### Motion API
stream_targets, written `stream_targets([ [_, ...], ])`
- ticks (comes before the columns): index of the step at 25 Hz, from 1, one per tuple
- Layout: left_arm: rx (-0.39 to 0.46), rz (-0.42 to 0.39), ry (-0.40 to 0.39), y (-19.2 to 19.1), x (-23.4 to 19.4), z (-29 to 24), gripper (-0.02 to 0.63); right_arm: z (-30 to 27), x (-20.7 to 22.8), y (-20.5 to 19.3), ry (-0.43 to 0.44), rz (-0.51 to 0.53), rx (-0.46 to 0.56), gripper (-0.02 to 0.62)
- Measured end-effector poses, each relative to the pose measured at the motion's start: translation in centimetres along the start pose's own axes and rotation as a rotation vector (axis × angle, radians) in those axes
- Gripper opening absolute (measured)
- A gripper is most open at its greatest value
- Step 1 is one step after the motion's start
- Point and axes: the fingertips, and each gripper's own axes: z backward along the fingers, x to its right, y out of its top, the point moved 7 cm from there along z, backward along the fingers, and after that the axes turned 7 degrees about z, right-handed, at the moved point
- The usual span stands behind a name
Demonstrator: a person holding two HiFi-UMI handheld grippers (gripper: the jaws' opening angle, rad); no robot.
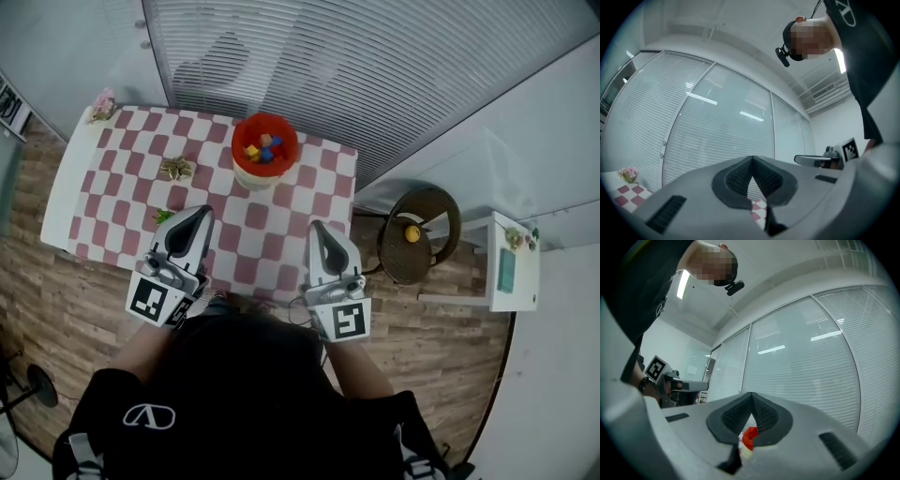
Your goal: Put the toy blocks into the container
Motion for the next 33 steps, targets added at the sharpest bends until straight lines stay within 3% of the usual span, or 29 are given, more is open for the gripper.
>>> stream_targets([
  [3,0.020,-0.013,0.002,0.5,0.2,-0.2,0.005,0.0,-0.1,-0.4,-0.009,-0.004,-0.007,-0.002],
  [8,-0.032,-0.018,-0.007,-0.6,-0.1,0.4,0.005,-0.3,-0.1,-1.4,-0.029,0.014,-0.052,-0.003],
  [14,-0.011,-0.015,0.005,-0.3,-0.2,0.0,0.005,-0.2,0.5,-2.0,-0.053,0.007,-0.070,0.000],
  [17,-0.048,-0.016,-0.005,-1.1,-0.5,0.6,0.005,0.0,1.1,-2.1,-0.075,0.024,-0.058,0.000],
  [21,0.008,-0.022,0.013,0.2,-0.5,-0.2,0.005,-0.1,1.6,-2.1,-0.089,0.026,-0.043,0.000],
  [25,-0.046,-0.035,0.001,-1.0,-1.1,0.6,0.005,-0.1,1.9,-2.5,-0.097,0.013,-0.063,0.000],
  [29,-0.007,-0.050,0.008,0.0,-1.2,0.0,0.005,0.0,2.1,-2.9,-0.105,0.005,-0.080,0.000],
  [33,-0.062,-0.036,0.002,-1.4,-1.4,0.8,0.005,-0.1,2.5,-3.0,-0.122,0.003,-0.075,0.000],
])
